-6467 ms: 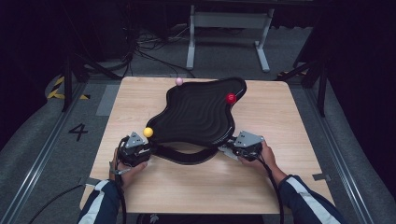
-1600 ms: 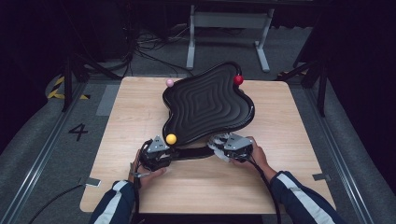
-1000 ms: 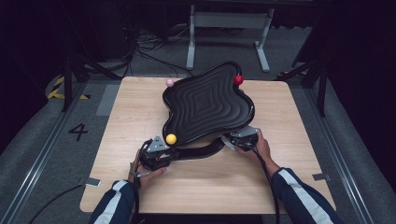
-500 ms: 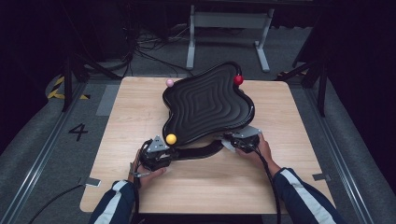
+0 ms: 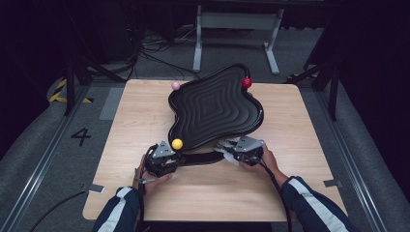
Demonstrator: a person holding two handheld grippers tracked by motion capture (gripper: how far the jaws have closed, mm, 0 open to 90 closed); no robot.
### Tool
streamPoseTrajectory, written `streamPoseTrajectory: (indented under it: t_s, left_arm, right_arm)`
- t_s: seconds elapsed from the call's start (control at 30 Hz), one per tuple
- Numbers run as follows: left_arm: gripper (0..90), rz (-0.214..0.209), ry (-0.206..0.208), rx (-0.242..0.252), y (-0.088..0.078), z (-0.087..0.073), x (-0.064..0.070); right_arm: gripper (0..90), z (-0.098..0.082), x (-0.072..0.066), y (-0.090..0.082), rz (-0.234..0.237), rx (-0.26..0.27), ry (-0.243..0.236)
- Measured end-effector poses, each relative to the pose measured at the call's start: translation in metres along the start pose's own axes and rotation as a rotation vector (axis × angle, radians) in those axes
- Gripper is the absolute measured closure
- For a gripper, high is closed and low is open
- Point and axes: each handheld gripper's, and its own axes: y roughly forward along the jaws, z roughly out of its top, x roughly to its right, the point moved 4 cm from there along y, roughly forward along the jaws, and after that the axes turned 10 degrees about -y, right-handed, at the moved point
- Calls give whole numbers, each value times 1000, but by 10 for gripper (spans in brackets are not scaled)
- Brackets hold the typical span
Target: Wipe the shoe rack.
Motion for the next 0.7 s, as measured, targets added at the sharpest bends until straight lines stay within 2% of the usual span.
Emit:
streamPoseTrajectory:
  t_s: [0.2,0.4,0.43,0.53,0.7]
  left_arm:
    - [724,0,0,0,0,0,0]
    - [723,6,-8,-3,0,1,-1]
    - [721,0,-27,3,2,2,1]
    - [727,13,1,6,8,4,8]
    - [728,-2,16,-2,13,5,20]
  right_arm:
    - [762,11,-15,2,24,19,-55]
    - [762,24,-29,7,51,45,-82]
    - [762,25,-30,8,60,50,-80]
    - [762,30,-37,9,79,58,-92]
    - [761,34,-42,10,96,63,-98]
